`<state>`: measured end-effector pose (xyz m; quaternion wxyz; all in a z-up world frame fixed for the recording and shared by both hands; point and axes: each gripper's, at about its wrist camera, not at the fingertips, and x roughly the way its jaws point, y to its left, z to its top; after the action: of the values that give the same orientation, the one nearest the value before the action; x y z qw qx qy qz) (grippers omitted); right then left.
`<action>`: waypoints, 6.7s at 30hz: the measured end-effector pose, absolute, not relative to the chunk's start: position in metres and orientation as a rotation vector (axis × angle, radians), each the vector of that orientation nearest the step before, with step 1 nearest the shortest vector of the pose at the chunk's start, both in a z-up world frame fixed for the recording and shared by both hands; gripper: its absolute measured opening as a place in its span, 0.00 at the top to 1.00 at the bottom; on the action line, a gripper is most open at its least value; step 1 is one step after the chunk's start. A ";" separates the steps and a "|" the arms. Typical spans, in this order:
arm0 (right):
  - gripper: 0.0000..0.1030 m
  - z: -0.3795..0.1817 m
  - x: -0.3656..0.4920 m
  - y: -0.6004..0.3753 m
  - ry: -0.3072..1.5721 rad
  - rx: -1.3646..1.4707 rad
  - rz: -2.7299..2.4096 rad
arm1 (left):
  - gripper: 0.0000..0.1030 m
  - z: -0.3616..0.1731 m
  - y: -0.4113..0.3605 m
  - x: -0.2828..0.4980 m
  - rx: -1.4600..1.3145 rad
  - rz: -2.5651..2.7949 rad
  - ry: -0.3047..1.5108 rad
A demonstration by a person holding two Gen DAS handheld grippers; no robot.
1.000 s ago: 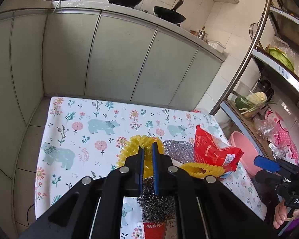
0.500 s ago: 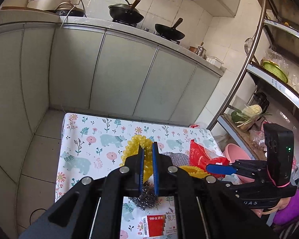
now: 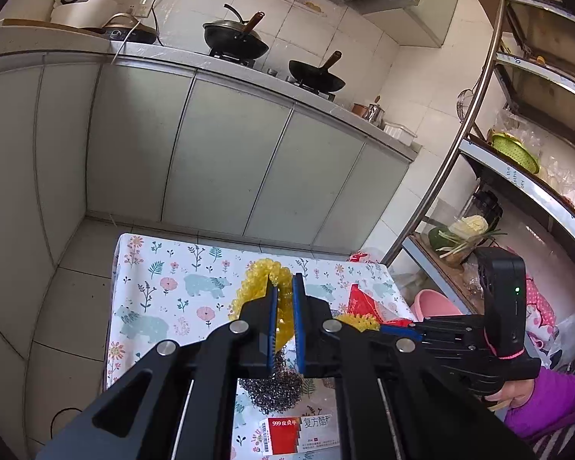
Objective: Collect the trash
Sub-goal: 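Grasp a second yellow foam net with the right gripper while the left holds its net, then lift and carry both yellow foam nets over the pink bucket, then open the left then the right gripper to drop the foam nets into the bucket, then move both open grippers back over the trash on the table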
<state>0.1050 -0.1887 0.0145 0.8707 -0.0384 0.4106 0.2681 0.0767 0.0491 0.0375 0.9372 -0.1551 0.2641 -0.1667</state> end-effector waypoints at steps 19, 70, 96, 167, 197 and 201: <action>0.92 0.051 0.057 -0.252 0.761 0.077 0.520 | 0.94 0.078 0.023 0.057 -0.277 -0.409 0.458; 0.92 -0.048 0.134 -0.166 1.028 0.065 0.636 | 0.94 0.041 0.056 0.095 -0.347 -0.297 0.507; 0.92 0.087 0.072 -0.273 0.617 0.220 0.567 | 0.94 0.101 -0.003 0.048 -0.247 -0.407 0.406; 0.76 -0.025 0.049 -0.534 0.731 0.343 -0.115 | 0.68 0.000 -0.354 0.116 0.000 -0.879 0.769; 0.76 0.005 0.024 -0.413 0.687 0.213 0.149 | 0.52 0.052 -0.230 0.056 -0.015 -0.707 0.627; 0.76 0.002 0.025 -0.397 0.716 0.229 0.196 | 0.52 0.050 -0.197 0.046 -0.005 -0.651 0.615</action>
<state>0.0252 -0.3974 0.0018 0.9256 0.1117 0.3489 0.0954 0.0461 -0.1966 0.0502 0.9013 -0.0025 0.2974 -0.3148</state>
